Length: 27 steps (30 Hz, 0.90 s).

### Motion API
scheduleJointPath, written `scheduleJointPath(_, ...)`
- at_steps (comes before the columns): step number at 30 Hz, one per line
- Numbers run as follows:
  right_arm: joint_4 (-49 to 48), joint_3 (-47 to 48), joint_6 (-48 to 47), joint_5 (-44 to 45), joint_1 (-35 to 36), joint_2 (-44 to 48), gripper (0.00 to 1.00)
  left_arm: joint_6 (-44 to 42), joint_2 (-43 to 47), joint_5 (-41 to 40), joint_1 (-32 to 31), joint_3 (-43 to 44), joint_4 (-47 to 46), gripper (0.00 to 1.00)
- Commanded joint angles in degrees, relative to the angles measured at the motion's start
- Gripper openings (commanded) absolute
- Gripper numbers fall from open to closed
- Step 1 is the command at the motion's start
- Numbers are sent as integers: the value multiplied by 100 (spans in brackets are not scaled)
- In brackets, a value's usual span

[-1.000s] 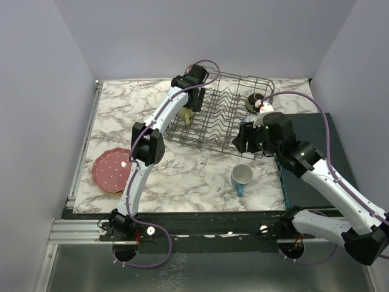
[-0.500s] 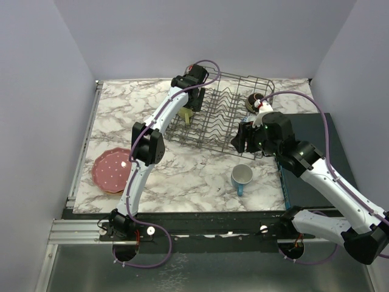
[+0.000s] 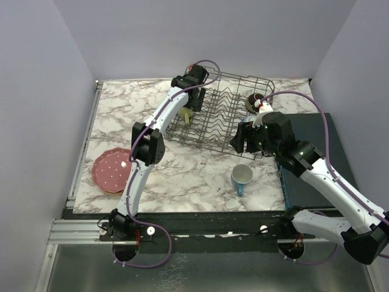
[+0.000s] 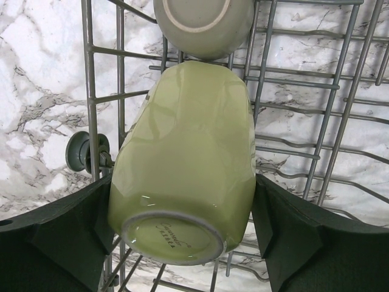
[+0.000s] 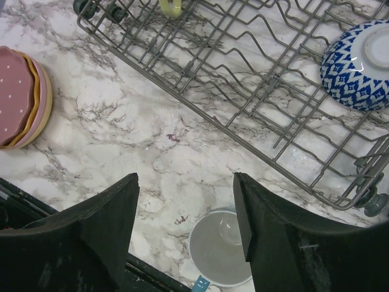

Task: Load the mixed dishes into the dish rack
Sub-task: Turn the cup upside down in the dish rack.

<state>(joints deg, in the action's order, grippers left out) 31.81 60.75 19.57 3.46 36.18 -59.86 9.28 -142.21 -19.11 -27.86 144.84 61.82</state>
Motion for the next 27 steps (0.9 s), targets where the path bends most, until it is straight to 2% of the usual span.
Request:
scheduleJointPath(1,-8,4,51,-101,28,-7,70,-31,304,-172,-18,1,-223,93)
scheduleJointPath(2,-8,7,50,-114,24,-9,70,-29,317,-169,-16,1,-228,98)
scheduleJointPath(3,0,20,55,-121,26,-12,70,-25,338,-165,-17,1,-224,99)
scheduleJointPath(27,85,118,82,-160,29,-22,72,-15,1145,74,-122,-603,-329,99)
